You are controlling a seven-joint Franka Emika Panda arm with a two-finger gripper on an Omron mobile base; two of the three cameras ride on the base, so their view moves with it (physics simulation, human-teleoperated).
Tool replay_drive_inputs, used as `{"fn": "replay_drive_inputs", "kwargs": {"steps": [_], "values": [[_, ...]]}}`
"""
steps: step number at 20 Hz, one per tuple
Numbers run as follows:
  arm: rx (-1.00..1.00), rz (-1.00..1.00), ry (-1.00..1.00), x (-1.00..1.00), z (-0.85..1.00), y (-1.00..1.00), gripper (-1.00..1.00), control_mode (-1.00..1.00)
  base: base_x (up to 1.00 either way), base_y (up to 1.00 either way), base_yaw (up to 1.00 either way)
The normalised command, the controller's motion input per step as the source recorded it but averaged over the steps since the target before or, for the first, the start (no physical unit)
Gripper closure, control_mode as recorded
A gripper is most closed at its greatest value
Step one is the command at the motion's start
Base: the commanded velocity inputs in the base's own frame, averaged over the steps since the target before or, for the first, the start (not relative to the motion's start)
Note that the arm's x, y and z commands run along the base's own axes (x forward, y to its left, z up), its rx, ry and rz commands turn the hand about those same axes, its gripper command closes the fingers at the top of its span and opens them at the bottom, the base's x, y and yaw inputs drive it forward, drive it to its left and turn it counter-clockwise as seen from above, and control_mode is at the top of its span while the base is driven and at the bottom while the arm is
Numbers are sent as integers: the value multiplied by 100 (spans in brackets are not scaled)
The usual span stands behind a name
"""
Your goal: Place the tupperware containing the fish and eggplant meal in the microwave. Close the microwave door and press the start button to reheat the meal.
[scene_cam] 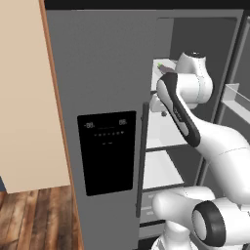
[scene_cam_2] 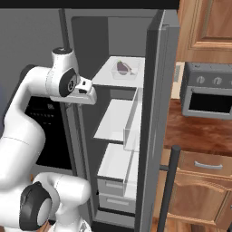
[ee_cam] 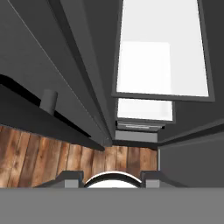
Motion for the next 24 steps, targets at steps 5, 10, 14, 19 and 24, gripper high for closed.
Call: {"fn": "replay_drive_inputs", "kwargs": {"steps": [5, 10, 14, 19, 24], "values": [[0, -2, -10, -7, 0, -4, -100, -100, 0, 0, 0], [0, -10, -12, -19, 0, -20, -100, -100, 0, 0, 0], [0, -11, -25, -19, 6, -20, -100, -100, 0, 0, 0], [0, -18, -26, 0, 25, -32, -100, -100, 0, 0, 0], [4, -19, -28, 0, 43, -25, -100, -100, 0, 0, 0]]}}
